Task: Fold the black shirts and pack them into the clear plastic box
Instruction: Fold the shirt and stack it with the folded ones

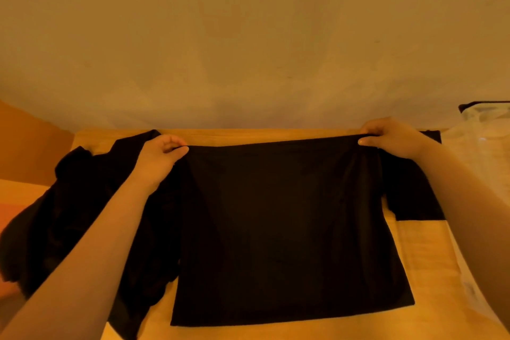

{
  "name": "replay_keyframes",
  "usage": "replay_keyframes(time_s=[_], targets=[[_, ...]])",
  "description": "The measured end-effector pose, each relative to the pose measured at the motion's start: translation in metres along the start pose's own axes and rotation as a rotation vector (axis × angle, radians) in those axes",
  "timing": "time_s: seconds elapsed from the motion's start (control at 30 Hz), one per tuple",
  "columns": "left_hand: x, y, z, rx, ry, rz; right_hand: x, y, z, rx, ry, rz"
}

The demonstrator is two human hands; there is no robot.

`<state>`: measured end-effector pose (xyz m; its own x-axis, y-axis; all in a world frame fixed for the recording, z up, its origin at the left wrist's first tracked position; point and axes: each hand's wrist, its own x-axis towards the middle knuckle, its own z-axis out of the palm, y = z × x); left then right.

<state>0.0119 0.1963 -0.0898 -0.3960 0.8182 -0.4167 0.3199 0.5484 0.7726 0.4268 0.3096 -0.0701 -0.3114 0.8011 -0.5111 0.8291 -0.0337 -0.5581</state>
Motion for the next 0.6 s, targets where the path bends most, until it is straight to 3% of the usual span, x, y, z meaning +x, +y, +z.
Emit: replay_keyframes(time_s=[0.17,0.3,0.37,0.43,0.5,0.6], targets=[[0.007,-0.009,0.021,0.265,0.185,0.167,0.022,-0.005,0.032,-0.199,0.301,0.042],[-0.014,-0.013,0.041,0.636,0.317,0.487,0.023,0.001,0.058,-0.195,0.465,0.007],[-0.029,-0.013,0.058,0.748,0.240,0.646,0.020,0.004,0.063,-0.102,0.507,0.008],[-0.042,-0.017,0.075,0.817,0.067,0.726,0.019,0.003,0.064,-0.061,0.588,-0.024],[-0.048,-0.028,0.087,0.958,-0.100,0.733,0.020,-0.002,0.063,-0.085,0.682,-0.070],[-0.043,-0.041,0.091,1.068,-0.157,0.641,0.023,-0.010,0.063,-0.260,0.734,-0.057]])
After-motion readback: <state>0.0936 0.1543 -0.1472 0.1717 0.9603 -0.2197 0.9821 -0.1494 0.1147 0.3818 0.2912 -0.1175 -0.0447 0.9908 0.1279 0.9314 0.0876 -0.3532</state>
